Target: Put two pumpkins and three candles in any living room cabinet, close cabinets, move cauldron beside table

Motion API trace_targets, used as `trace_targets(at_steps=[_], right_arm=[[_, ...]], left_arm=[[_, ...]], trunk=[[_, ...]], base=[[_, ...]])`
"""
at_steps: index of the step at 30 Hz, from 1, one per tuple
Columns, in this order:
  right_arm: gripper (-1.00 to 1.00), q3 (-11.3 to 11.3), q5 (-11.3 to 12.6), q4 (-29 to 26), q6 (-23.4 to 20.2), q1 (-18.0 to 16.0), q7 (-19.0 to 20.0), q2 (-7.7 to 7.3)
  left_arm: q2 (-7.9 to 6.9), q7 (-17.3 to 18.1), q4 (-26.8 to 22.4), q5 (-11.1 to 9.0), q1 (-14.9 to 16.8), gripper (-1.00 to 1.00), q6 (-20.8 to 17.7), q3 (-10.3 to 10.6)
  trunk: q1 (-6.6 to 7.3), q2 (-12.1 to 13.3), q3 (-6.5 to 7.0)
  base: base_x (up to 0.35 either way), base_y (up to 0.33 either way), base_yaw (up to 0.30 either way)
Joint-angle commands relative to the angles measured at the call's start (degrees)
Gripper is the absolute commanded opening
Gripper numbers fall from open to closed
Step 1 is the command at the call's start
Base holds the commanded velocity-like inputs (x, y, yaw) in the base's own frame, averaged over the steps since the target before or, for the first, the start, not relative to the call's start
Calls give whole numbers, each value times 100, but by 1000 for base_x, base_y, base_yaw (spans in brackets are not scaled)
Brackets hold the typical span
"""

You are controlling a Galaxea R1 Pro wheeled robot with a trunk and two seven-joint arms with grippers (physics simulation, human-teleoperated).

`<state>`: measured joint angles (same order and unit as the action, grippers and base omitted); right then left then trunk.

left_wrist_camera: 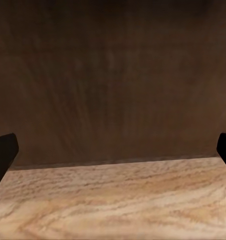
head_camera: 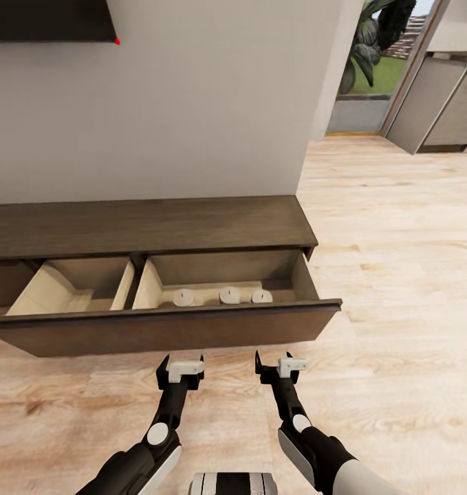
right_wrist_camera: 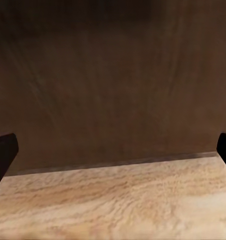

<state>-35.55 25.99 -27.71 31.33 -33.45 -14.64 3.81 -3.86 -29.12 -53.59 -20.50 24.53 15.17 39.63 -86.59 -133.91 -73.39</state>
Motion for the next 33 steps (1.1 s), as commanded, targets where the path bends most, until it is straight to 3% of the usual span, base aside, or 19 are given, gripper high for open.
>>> trace_targets(at_steps=[1, 8, 19, 33], right_arm=[[100, -49, 29, 2, 22, -8, -48, -3], [100, -49, 29, 2, 22, -7, -48, -3], [100, -49, 29, 2, 22, -5, -48, -3], [100, -49, 23, 2, 22, -7, -48, -3]], left_arm=[[-8, -35, -2, -59, 8, 100, 39, 36], [-18, -40, -5, -59, 8, 100, 39, 36], [-20, -41, 1, -61, 8, 100, 39, 36], [-18, -41, 6, -60, 8, 100, 39, 26]], trunk=[[-22, -43, -22], [-175, -324, -148], [-175, -324, -148], [-175, -324, -148]], base=[[0, 0, 0], [0, 0, 0], [7, 0, 0], [258, 0, 0]])
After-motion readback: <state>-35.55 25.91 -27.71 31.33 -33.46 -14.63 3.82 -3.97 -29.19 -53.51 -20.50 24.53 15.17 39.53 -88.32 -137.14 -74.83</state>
